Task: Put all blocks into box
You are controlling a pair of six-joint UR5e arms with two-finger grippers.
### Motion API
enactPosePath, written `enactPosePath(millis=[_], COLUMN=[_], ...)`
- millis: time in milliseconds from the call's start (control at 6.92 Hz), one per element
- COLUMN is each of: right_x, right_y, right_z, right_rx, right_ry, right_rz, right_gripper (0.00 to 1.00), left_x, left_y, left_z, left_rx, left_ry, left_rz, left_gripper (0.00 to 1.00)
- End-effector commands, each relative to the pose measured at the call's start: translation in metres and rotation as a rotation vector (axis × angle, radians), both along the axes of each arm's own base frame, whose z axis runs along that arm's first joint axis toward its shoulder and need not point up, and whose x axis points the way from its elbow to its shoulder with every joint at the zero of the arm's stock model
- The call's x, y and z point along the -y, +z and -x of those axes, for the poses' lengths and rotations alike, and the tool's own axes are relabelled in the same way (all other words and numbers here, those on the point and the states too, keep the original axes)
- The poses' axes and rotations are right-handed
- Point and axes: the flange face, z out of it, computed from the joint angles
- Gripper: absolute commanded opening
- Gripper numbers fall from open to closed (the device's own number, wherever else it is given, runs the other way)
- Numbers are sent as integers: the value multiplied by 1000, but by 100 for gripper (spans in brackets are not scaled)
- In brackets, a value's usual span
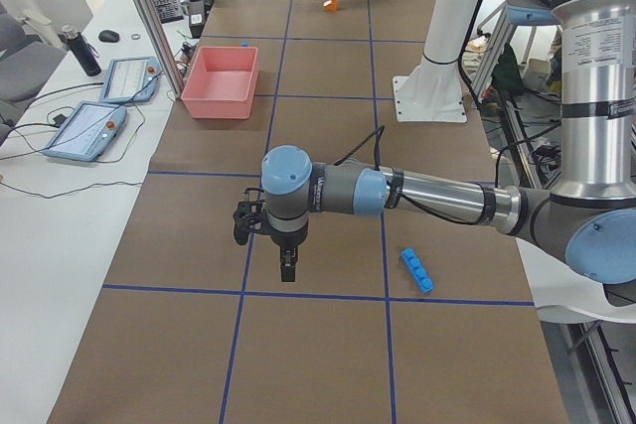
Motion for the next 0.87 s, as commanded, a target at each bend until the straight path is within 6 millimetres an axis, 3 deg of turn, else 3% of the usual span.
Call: enactPosePath(millis=[0, 723], right_x=[-1, -5], right_y=[4, 4], right_z=[0, -6], right_rx=[1, 1], right_ry=[-7, 7], right_rz=[1, 5], right_gripper=[100, 100], left_x=[-3, -4], left_y=[2, -4], left_z=[-1, -6], left_rx=[2, 0], left_ry=[5, 17], left_rz=[-25, -53], left_gripper=[100, 100])
